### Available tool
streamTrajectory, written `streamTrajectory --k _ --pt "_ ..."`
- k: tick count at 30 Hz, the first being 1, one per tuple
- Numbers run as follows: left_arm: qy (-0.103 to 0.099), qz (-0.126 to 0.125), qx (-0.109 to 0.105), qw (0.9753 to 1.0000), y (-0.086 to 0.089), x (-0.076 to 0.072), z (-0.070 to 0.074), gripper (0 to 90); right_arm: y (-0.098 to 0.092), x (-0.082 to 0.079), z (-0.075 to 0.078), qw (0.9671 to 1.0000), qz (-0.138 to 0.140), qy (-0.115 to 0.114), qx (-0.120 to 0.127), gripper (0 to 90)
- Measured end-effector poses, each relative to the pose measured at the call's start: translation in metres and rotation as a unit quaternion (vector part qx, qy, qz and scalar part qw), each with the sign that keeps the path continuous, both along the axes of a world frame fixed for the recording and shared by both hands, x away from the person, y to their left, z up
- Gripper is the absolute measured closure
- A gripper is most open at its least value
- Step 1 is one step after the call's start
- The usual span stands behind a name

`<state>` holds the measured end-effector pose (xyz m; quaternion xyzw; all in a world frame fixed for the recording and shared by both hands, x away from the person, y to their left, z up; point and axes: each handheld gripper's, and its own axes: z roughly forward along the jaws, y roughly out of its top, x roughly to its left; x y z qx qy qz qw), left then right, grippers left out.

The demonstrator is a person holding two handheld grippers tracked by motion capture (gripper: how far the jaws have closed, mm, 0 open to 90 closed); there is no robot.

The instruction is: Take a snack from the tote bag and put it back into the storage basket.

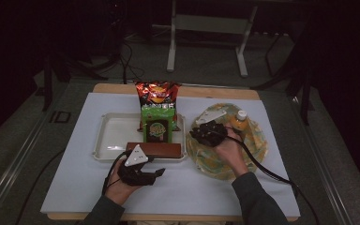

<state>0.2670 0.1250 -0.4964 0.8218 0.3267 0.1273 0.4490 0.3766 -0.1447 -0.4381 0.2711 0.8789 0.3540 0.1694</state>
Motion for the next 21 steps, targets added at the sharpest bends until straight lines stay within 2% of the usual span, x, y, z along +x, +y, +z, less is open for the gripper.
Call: streamTrajectory --k 4,10,21 --pt "0.0 0.001 0.001 1.0 0.0 0.0 -0.001 36.7 -0.005 -0.005 0.001 0.9999 0.006 -0.004 0.009 78.7" --pt "0.0 0.001 0.0 1.0 0.0 0.0 0.0 36.7 -0.013 -0.01 0.003 0.9999 0.004 -0.006 0.01 78.6" --pt "0.0 -0.001 0.004 1.0 -0.001 0.0 -0.001 36.7 -0.037 -0.016 -0.001 0.9992 -0.024 -0.005 0.031 78.4"
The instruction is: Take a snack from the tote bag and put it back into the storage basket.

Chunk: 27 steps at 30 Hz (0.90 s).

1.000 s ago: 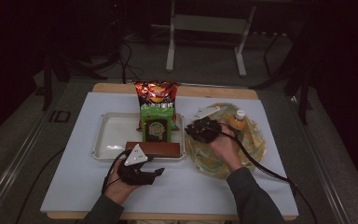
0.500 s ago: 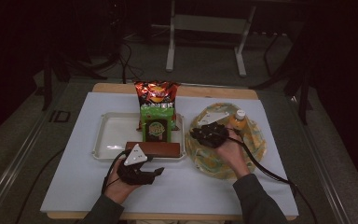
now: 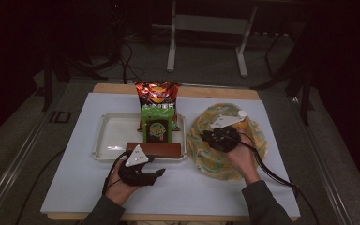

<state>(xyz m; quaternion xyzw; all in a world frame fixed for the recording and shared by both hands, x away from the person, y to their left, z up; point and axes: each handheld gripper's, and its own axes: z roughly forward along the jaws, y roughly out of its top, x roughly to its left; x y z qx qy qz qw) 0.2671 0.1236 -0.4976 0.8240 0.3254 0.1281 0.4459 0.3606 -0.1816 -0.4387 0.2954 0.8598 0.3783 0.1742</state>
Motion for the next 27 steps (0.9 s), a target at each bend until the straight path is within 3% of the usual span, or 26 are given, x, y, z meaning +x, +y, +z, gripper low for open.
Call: streamTrajectory --k 27 --pt "0.002 0.003 -0.002 1.0 0.0 0.0 0.0 36.6 -0.038 -0.017 -0.016 0.9992 -0.037 -0.005 0.012 77.0"
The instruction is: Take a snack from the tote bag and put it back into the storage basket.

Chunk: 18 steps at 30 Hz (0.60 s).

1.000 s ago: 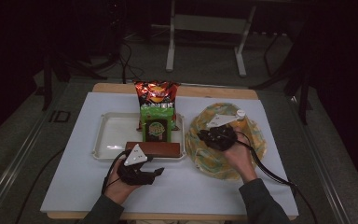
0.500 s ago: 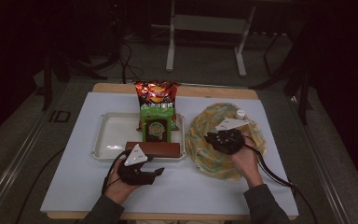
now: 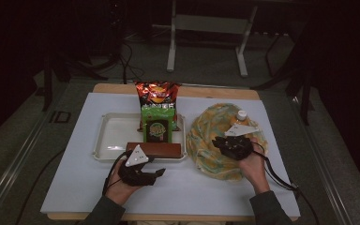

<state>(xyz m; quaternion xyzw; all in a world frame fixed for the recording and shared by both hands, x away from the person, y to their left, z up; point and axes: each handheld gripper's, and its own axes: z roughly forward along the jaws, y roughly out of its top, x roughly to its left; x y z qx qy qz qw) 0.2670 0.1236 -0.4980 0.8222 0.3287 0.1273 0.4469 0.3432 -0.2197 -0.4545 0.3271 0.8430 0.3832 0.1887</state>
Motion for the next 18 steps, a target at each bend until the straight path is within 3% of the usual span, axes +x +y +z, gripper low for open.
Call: streamTrajectory --k 18 --pt "0.001 -0.002 0.0 1.0 -0.002 0.0 0.0 36.6 0.002 -0.008 -0.011 1.0 0.006 0.002 -0.003 76.8"
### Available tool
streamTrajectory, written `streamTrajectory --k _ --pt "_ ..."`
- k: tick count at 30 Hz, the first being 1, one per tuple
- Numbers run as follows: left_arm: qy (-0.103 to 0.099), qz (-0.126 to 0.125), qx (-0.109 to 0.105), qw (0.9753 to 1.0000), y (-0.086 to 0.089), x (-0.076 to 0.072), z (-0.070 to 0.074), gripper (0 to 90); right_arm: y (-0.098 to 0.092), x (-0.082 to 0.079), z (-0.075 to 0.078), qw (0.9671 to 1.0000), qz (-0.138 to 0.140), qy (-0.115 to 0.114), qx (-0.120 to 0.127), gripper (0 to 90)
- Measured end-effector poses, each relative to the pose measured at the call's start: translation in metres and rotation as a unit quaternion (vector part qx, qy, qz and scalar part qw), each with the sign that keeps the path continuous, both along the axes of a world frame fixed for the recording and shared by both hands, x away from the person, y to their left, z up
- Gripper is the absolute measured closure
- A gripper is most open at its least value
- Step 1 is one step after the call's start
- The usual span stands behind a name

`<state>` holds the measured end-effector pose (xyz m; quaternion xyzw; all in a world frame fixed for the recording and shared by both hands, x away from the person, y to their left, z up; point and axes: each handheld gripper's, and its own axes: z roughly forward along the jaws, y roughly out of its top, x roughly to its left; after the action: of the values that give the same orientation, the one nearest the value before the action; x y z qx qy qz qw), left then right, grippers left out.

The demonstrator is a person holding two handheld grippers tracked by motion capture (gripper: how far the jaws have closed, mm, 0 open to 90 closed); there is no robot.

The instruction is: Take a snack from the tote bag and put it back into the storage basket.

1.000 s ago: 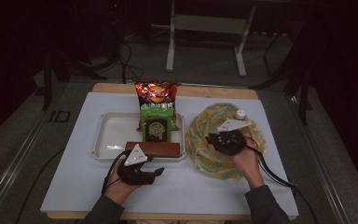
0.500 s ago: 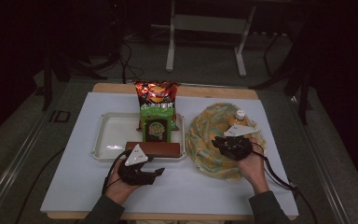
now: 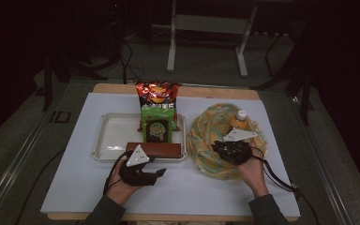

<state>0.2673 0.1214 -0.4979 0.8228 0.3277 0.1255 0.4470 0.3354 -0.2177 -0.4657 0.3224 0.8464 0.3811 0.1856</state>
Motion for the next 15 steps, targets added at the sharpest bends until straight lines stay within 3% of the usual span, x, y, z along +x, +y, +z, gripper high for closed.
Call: streamTrajectory --k 15 --pt "-0.005 -0.004 -0.006 1.0 -0.011 0.004 0.006 36.6 -0.001 -0.002 -0.008 1.0 0.005 0.003 -0.003 76.3"
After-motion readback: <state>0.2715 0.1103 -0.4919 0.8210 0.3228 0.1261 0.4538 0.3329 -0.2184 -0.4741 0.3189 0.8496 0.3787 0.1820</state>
